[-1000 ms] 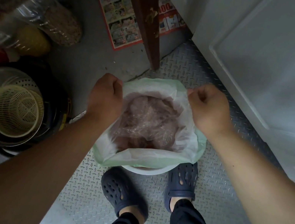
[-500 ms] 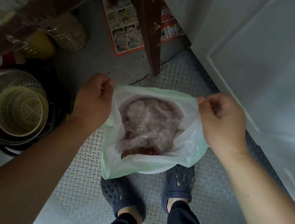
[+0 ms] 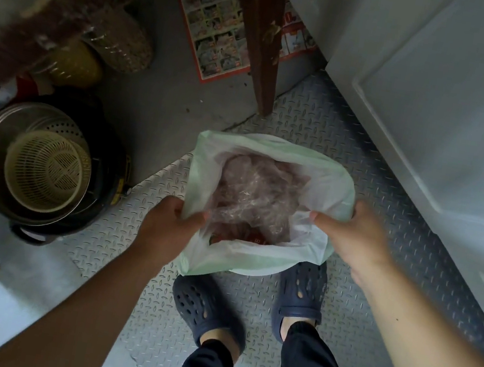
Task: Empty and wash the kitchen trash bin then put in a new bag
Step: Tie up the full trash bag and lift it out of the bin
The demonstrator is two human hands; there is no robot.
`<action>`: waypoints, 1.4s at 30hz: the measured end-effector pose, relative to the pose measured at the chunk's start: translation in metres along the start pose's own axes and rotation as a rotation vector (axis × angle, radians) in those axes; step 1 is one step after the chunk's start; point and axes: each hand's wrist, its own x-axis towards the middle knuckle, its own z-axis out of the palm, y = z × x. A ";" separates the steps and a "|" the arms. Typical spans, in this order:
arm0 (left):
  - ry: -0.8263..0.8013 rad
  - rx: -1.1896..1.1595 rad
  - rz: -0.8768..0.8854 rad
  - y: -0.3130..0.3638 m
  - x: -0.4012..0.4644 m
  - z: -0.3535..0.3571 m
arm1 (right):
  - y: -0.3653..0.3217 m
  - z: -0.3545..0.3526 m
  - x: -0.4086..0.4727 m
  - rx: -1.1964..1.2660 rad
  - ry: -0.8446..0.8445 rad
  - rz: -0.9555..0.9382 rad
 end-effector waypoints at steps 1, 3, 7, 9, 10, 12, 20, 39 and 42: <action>0.025 0.031 -0.011 -0.002 -0.002 0.003 | 0.004 0.001 -0.001 0.034 -0.007 0.039; 0.081 0.070 -0.011 -0.007 -0.005 0.006 | 0.012 0.000 -0.003 0.076 -0.022 0.070; 0.145 0.069 0.020 -0.013 -0.012 0.005 | 0.016 -0.004 -0.012 0.097 0.010 0.036; 0.147 0.062 0.038 -0.014 -0.015 0.002 | 0.014 -0.007 -0.018 0.053 0.040 -0.006; 0.147 0.055 0.043 -0.014 -0.017 0.000 | 0.012 -0.009 -0.021 0.025 0.046 -0.030; 0.155 0.024 0.041 -0.014 -0.022 -0.004 | 0.007 -0.011 -0.030 -0.001 0.047 -0.080; 0.182 -0.149 0.052 -0.003 -0.054 -0.029 | -0.019 -0.033 -0.069 -0.119 0.123 -0.183; 0.159 0.108 0.015 0.008 -0.021 -0.040 | -0.041 -0.054 -0.087 -0.159 0.125 -0.134; 0.218 0.086 0.077 0.010 -0.026 -0.044 | -0.041 -0.055 -0.091 -0.177 0.121 -0.145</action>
